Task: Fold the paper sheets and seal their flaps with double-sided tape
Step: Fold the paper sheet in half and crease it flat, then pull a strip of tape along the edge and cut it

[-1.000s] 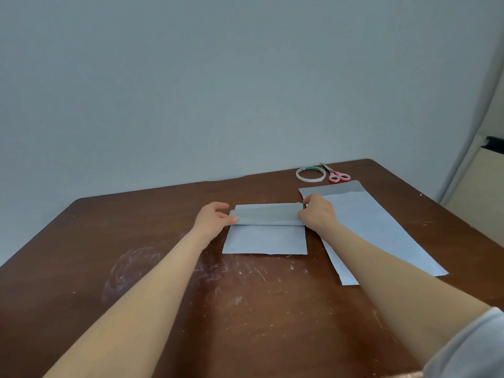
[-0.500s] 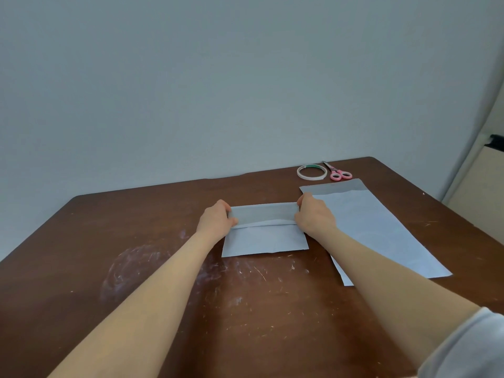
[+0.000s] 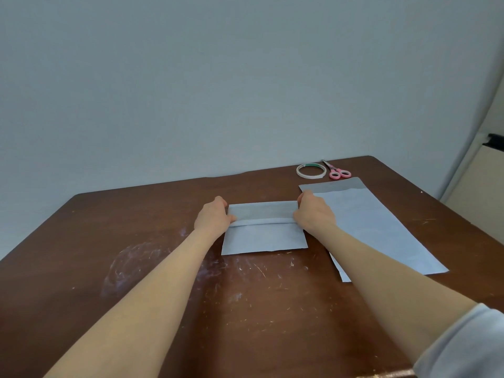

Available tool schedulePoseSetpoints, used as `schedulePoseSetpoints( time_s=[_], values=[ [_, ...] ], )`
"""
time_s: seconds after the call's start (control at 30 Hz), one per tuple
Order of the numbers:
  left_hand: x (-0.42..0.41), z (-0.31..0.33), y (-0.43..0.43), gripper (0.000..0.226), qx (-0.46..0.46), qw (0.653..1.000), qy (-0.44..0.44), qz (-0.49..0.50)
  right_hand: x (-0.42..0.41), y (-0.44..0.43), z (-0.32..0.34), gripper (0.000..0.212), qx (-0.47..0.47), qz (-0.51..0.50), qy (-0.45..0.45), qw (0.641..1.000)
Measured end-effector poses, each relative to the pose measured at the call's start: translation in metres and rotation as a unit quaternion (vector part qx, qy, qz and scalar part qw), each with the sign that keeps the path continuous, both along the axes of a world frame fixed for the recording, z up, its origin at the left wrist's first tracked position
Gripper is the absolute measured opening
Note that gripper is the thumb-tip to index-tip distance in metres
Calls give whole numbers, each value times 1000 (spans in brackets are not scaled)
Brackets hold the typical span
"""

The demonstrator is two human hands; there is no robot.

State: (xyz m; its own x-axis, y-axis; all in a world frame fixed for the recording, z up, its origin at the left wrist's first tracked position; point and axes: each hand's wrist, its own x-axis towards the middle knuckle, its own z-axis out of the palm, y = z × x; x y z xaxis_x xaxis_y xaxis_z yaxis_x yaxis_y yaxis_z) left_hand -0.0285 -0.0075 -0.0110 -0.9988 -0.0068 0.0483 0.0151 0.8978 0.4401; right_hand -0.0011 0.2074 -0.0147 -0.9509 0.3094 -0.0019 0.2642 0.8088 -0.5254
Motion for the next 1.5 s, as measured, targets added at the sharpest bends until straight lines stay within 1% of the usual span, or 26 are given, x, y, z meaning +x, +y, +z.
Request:
schedulePoseSetpoints(
  time_s=[0.2,0.4,0.57,0.87,1.03,1.3,1.5],
  values=[
    [-3,4,-1,41,6,1000,18,3,1,1,2,41,-15,-3,8,1000],
    [-4,7,2,36,7,1000,30,5,1,1,8,29,-21,-10,17,1000],
    [-5,10,5,35,2,999,47,-1,2,1,12,24,-9,-15,28,999],
    [-4,16,6,30,1,997,75,3,0,-1,15,23,1,6,60,998],
    [-5,22,11,28,-7,996,92,-3,-2,-2,17,27,10,20,73,997],
    [-22,40,45,31,-16,992,104,-63,-15,13,29,35,22,1,93,995],
    [-52,43,101,29,-36,989,92,-113,-46,36,29,37,41,-15,72,996]
  ],
)
